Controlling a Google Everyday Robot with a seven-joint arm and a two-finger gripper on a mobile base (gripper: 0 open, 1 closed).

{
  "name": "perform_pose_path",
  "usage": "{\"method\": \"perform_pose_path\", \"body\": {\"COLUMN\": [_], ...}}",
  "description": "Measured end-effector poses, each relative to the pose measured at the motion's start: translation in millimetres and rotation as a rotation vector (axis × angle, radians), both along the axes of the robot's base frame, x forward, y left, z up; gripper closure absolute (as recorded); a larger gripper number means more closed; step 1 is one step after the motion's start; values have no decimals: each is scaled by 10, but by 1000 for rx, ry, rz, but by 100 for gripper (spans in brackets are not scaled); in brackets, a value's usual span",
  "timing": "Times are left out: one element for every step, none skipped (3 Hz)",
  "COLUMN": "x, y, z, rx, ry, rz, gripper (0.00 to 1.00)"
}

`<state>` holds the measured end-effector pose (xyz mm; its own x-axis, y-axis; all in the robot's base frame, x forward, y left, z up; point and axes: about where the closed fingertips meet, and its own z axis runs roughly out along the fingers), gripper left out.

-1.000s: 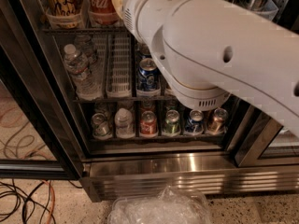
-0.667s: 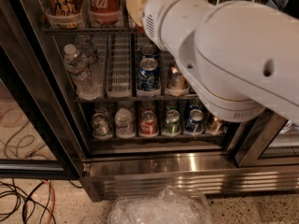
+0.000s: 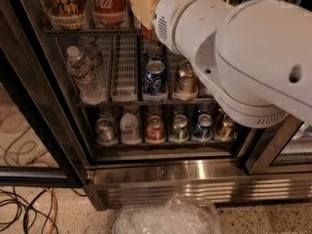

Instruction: Pick coke can from top shelf of fridge

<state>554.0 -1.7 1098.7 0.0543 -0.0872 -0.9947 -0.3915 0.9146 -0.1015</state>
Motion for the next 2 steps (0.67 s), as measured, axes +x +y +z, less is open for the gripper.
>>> {"method": "perform_pose_path", "body": {"x": [-85, -381], "y": [97, 357], "z": [87, 266], "rx": [2, 53], "ry": [-6, 18], "rz": [24, 96], "gripper": [100, 100]}}
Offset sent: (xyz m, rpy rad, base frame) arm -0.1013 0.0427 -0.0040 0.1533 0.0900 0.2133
